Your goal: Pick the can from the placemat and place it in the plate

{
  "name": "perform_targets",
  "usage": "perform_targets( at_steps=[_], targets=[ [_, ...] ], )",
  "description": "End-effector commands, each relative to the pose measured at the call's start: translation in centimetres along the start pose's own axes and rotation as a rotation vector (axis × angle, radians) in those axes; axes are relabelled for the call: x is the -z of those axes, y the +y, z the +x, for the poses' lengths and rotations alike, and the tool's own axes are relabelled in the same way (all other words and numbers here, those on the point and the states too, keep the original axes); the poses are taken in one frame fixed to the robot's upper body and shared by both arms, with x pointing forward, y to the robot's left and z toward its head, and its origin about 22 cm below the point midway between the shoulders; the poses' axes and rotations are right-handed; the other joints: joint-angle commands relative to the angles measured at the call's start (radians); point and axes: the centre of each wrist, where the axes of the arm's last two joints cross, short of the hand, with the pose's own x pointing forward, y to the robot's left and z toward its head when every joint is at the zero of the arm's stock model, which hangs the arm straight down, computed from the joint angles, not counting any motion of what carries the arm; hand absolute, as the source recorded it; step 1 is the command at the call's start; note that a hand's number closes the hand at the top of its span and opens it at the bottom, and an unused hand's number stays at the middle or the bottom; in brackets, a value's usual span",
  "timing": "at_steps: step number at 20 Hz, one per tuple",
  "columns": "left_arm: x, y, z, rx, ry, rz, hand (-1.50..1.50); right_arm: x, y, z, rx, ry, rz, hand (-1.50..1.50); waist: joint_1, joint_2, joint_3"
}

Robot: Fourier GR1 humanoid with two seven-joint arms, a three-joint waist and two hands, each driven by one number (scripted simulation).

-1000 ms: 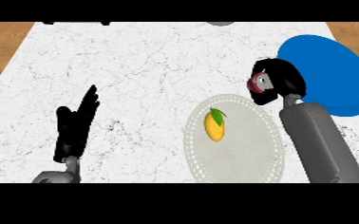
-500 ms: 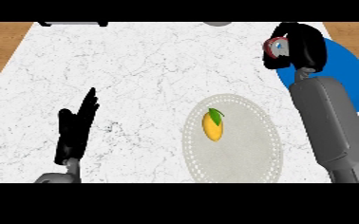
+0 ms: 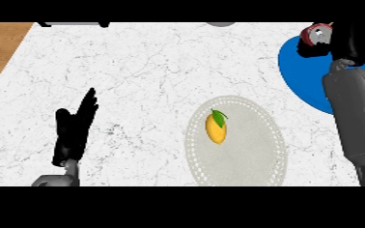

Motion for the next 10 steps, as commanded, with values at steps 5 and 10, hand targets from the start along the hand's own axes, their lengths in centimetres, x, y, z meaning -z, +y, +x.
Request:
perform_targets(
  at_steps=[5,10],
  targets=[
    [-0.4,-1.1,0.1,-0.003,-0.003,-0.016,0.00,3.1,-1.0,-6.2,-0.001,0.103,0.000,1.50,0.009,0.003,0.001],
    [0.7,-1.6,0.8,0.005,-0.008,-0.007,0.00,3.2,0.0,-9.4,-0.064,0.133,0.040,1.50,0.016,0.007,0.001]
  ],
)
